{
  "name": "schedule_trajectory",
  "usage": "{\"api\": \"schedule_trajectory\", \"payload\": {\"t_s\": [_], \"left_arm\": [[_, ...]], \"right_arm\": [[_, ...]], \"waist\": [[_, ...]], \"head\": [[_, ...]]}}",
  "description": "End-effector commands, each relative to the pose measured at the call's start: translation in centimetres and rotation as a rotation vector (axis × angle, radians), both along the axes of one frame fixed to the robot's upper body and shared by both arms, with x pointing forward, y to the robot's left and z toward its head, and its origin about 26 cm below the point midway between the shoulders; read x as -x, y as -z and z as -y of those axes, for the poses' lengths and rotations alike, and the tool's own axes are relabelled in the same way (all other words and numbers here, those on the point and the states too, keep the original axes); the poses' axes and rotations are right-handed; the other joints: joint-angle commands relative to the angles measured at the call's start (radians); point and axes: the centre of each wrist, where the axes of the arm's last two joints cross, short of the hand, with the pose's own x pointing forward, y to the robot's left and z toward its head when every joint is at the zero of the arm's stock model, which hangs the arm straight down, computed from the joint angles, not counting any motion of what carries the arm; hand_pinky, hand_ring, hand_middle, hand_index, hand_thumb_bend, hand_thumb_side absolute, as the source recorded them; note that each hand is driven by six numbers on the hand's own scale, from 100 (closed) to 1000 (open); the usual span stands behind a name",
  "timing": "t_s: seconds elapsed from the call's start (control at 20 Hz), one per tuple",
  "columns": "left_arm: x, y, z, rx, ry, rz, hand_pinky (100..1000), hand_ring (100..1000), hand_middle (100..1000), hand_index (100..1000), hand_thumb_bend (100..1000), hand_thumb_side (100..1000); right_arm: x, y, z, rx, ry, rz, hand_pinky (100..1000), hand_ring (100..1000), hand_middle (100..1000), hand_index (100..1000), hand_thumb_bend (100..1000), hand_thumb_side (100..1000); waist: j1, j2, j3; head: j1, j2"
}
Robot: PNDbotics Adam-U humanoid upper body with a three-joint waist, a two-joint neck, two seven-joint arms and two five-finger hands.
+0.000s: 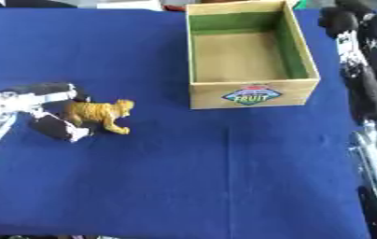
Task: Pick up objects on the table and place them in the box.
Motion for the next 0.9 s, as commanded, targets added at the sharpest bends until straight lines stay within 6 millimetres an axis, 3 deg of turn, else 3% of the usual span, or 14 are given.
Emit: {"api": "schedule_trajectory", "payload": {"t_s": [0.05,0.2,0.4,0.55,0.85,0.9], "left_arm": [[-0.4,-0.2,-0.4,-0.01,-0.027,0.043,590,611,512,639,100,265],[-0.5,-0.1,-0.4,-0.007,-0.034,0.075,520,545,458,575,100,247],[-0.4,-0.3,-0.6,0.002,-0.041,0.133,467,509,434,556,100,215],[-0.3,-0.7,-0.7,0.006,-0.045,0.192,460,504,435,559,100,215],[0.8,-2.8,-0.9,0.026,-0.015,0.316,470,513,462,589,100,309],[1.0,-3.3,-0.9,0.027,-0.004,0.332,461,528,505,626,100,303]], "right_arm": [[0.3,-0.7,0.1,0.01,0.001,0.029,911,825,760,891,100,746],[0.3,-0.7,0.1,0.009,0.004,0.026,912,825,760,892,100,746],[0.3,-0.6,0.1,0.009,0.005,0.025,912,825,760,892,100,748],[0.3,-0.7,0.1,0.01,0.006,0.026,912,825,759,892,100,749],[0.3,-0.7,0.2,0.011,0.01,0.03,912,825,759,892,100,749],[0.3,-0.7,0.2,0.011,0.011,0.03,912,825,759,892,100,749]], "waist": [[-0.001,-0.016,-0.001],[0.0,-0.016,-0.001],[-0.001,-0.016,0.0],[-0.003,-0.016,0.001],[-0.005,-0.016,0.003],[-0.005,-0.016,0.004]], "head": [[0.004,-0.006],[0.003,-0.004],[0.001,-0.002],[-0.001,-0.003],[-0.008,-0.007],[-0.011,-0.009]]}}
